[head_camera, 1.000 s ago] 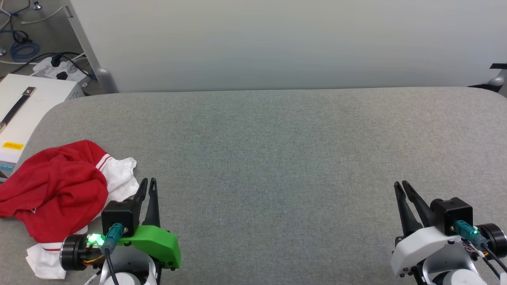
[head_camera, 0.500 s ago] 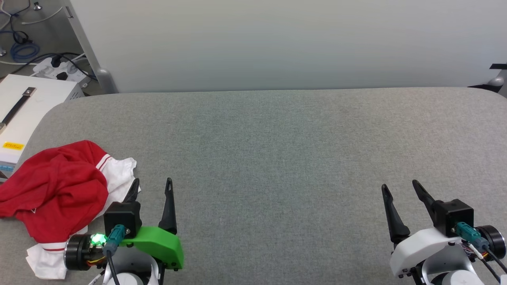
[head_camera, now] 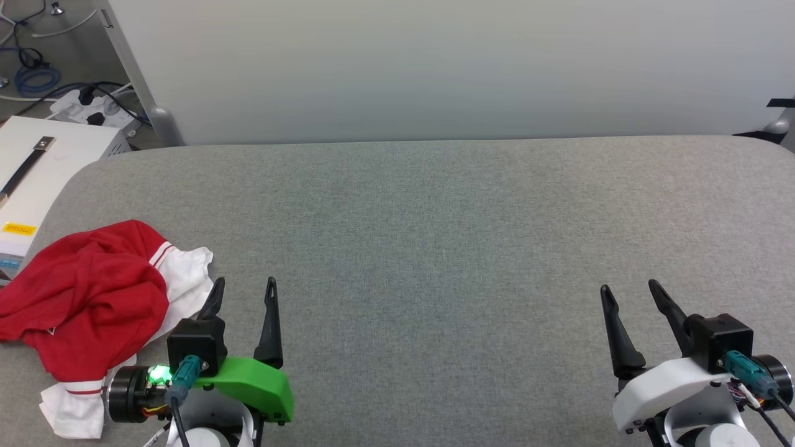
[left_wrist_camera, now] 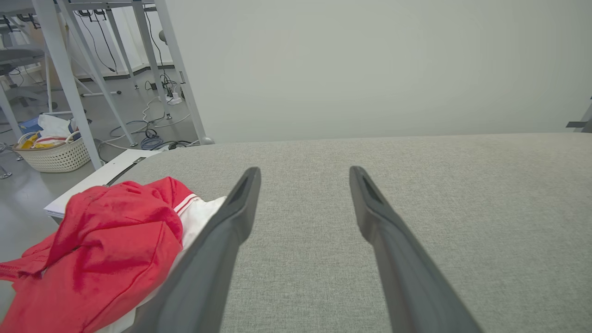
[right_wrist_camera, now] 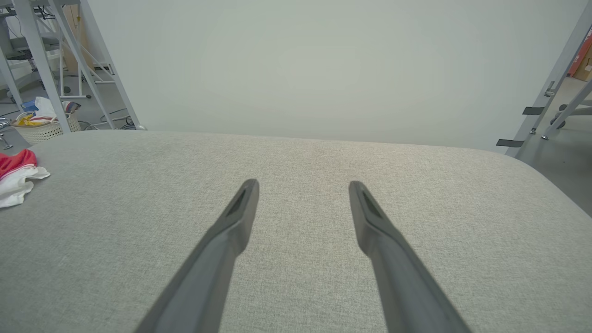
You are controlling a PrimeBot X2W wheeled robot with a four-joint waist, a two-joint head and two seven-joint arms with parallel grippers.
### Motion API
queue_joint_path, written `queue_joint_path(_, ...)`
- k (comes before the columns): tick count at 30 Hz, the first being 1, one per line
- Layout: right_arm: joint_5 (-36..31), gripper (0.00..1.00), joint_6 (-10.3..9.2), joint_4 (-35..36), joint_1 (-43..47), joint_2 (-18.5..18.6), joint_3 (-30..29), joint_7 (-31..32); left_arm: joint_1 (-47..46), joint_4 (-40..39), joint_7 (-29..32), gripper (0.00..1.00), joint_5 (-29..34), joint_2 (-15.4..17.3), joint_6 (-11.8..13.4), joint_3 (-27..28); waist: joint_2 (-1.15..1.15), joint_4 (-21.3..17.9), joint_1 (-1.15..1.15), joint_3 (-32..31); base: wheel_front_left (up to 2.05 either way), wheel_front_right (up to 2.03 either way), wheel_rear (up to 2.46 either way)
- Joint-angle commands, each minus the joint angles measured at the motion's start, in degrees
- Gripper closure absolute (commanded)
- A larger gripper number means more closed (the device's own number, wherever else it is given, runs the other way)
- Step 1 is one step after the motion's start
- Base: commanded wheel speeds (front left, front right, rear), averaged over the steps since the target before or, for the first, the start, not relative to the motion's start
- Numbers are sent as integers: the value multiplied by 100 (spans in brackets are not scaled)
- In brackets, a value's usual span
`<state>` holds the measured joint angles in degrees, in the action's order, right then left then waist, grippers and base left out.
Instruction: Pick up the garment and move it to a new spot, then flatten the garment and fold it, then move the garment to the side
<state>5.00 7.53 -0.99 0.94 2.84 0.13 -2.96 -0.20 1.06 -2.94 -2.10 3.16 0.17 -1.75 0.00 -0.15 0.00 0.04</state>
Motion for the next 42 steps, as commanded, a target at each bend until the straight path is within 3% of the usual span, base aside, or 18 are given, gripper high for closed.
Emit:
queue_joint_path(1, 67, 0, -1, 10, -77, 2, -7, -71, -106, 13, -57, 0, -66, -7, -29, -30, 0, -3, 0, 0, 0, 0, 0)
queue_joint_path(27, 384, 0, -2, 114, -89, 2, -26, -265, -284, 457, -365, 0, -282, -12, -14, -46, 0, -19, 0, -8, 0, 0, 0)
queue_joint_path(42, 282, 0, -2, 331, -103, 3, 173, -231, -422, 626, -541, 0, -308, 5, 15, 155, 0, 632, 0, 31, 0, 0, 0)
